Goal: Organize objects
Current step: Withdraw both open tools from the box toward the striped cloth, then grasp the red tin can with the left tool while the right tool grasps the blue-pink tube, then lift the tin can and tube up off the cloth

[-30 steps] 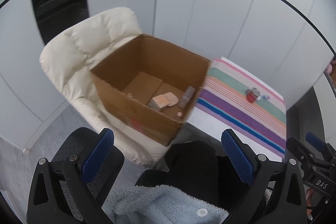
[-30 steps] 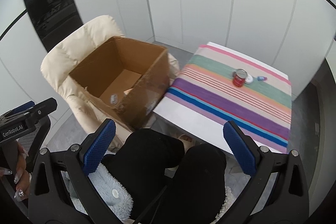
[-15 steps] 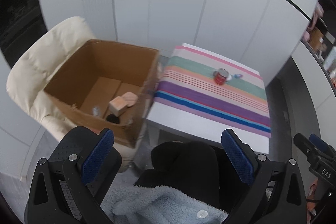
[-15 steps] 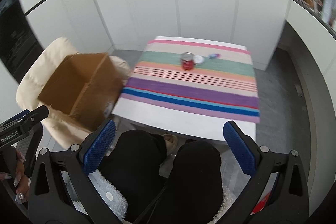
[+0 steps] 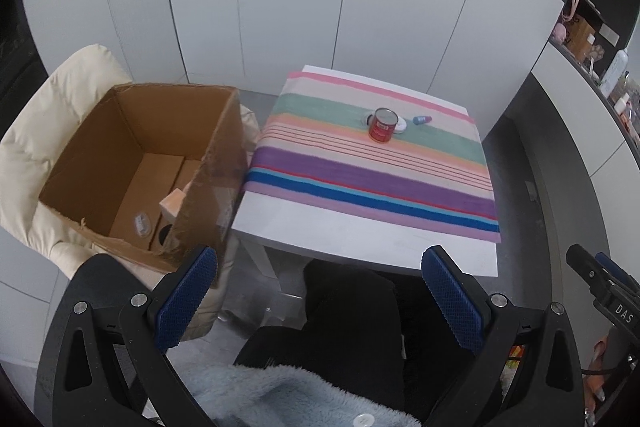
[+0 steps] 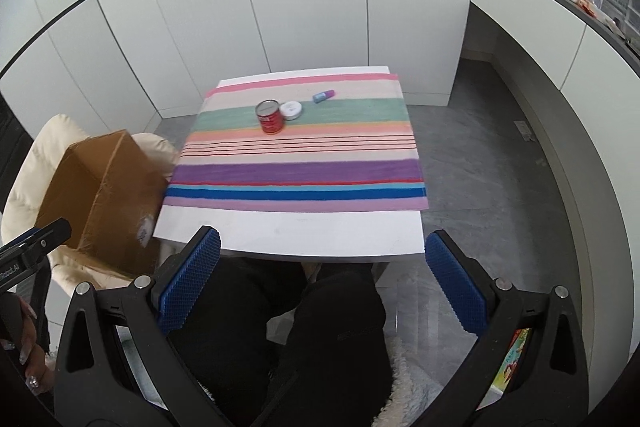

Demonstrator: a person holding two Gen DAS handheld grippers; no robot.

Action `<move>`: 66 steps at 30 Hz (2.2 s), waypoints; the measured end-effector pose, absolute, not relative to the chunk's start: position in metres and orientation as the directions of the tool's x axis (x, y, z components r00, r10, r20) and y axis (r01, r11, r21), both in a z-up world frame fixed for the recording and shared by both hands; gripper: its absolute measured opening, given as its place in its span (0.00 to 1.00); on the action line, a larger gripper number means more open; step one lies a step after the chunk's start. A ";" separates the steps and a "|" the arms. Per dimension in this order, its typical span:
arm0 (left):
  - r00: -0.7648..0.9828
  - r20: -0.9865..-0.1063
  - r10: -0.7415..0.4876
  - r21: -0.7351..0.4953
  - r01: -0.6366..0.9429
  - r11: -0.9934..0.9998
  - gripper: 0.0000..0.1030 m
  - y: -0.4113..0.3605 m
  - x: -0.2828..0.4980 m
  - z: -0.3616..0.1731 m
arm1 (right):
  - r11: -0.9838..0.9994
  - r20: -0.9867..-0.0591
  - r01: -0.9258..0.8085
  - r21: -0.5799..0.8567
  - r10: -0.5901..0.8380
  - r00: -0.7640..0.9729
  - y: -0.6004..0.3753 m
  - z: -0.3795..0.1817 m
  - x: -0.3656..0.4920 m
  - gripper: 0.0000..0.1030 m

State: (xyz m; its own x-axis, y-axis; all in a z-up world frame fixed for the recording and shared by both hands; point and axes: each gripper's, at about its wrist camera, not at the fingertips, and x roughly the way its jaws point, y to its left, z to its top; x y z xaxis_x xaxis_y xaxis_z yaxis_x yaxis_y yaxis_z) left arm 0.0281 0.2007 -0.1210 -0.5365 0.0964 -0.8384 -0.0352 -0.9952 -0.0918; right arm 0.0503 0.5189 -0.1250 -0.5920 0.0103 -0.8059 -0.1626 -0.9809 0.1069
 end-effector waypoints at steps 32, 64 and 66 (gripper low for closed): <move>-0.488 -0.864 0.119 -0.092 -0.078 -0.993 1.00 0.338 -0.229 -0.275 | -0.988 -0.844 -0.121 0.097 -0.017 -0.535 0.599 -0.286 -0.204 1.00; -0.510 -0.858 0.063 -0.046 -0.046 -0.998 0.53 0.386 -0.339 -0.355 | -1.000 -0.792 0.020 0.014 -0.023 -0.611 0.580 -0.382 -0.391 0.58; -0.522 -0.851 0.061 -0.042 -0.050 -0.998 0.53 0.386 -0.338 -0.339 | -1.000 -0.792 0.003 0.004 -0.005 -0.611 0.580 -0.367 -0.384 0.58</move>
